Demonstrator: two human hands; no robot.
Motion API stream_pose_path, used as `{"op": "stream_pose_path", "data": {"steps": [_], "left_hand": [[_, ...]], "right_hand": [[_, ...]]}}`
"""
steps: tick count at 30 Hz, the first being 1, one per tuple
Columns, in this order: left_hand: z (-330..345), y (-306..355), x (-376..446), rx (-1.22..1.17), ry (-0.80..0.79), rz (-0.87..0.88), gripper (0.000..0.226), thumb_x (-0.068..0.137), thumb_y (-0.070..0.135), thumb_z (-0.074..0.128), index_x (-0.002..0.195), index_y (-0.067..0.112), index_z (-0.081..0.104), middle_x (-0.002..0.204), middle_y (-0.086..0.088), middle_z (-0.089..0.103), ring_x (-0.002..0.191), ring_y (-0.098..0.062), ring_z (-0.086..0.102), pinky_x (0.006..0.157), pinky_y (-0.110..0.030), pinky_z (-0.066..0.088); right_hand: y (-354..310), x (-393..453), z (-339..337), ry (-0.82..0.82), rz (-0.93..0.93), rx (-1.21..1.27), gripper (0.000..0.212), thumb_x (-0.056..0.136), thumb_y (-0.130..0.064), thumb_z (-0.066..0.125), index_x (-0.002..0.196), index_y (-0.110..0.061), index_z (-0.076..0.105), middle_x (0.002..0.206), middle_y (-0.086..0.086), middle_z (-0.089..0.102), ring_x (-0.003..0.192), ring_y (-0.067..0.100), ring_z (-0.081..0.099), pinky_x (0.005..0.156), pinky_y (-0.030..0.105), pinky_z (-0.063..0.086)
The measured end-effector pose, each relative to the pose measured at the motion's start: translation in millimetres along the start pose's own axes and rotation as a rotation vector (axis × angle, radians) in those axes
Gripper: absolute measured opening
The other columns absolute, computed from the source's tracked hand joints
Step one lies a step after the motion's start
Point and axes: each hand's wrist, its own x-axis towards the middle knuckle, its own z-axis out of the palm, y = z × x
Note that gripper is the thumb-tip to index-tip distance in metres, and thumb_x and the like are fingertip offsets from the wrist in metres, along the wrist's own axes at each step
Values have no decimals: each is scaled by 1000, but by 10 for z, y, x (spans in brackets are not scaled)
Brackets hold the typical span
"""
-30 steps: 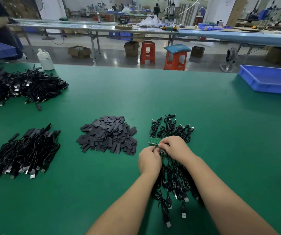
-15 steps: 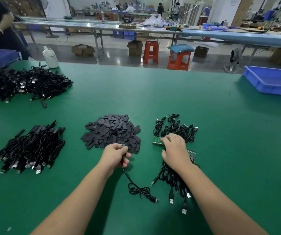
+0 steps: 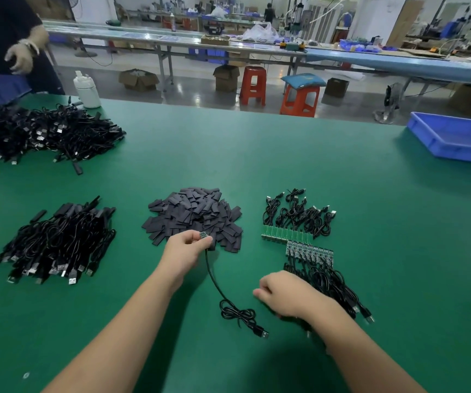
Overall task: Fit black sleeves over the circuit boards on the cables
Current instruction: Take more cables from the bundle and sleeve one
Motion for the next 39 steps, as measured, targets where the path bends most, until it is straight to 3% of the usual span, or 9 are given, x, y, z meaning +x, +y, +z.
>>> {"op": "stream_pose_path", "data": {"steps": [2,5,9,11,14,18,23,29,39], "left_hand": [[29,29,-27,28,-67,23,26,89,24,71,71,12,57,57,-1,50,52,-13,41,50,-22,37],[117,68,-68,-3,-213,51,18,91,17,68,77,8,63,59,-1,59,51,-13,48,49,-22,41],[182,75,-53,94,-222,73,25,90,22,69,70,9,60,56,-2,55,46,-11,43,45,-21,36],[171,56,-14,112,-160,51,33,91,27,68,65,10,58,51,1,49,44,-11,36,43,-20,30],[149,9,41,168,-126,18,40,93,31,65,60,10,60,47,5,48,44,-13,34,45,-22,27],[147,-68,89,276,-98,27,32,91,33,69,68,11,68,55,5,52,52,-14,37,54,-25,30],[161,-149,186,423,-81,51,33,90,42,67,70,15,70,54,7,49,51,-12,38,53,-26,31],[107,-241,397,620,287,143,23,89,43,66,88,20,67,82,5,66,82,-18,62,73,-32,49],[183,-254,507,762,283,69,9,87,29,66,85,24,58,99,0,57,80,-21,57,69,-32,45]], "right_hand": [[-68,38,-72,92,24,133,43,105,-42,38,83,-13,59,79,4,66,75,20,64,67,34,50],[-296,171,-101,155,84,775,40,107,-38,36,109,-13,66,102,3,71,94,16,69,93,38,54],[-561,337,-21,82,25,1243,28,107,-34,41,117,-17,61,104,6,71,81,18,71,76,31,59],[-587,389,44,122,12,1230,18,105,-27,49,110,-18,63,93,3,71,57,11,57,53,23,48],[-531,466,127,201,63,1161,18,102,-26,54,103,-18,71,81,0,71,42,2,37,41,15,30],[-496,556,221,240,125,1089,22,102,-25,54,92,-18,72,98,6,75,48,2,38,51,21,33],[-474,627,282,300,136,1158,28,100,-10,55,126,-10,63,84,-5,72,41,7,45,41,23,42],[-400,650,333,273,134,1109,28,102,-14,52,128,-12,63,85,-1,74,44,13,54,53,27,52],[-359,682,365,241,140,1067,26,103,-19,51,124,-15,64,93,-2,75,40,10,49,48,24,48]]}}
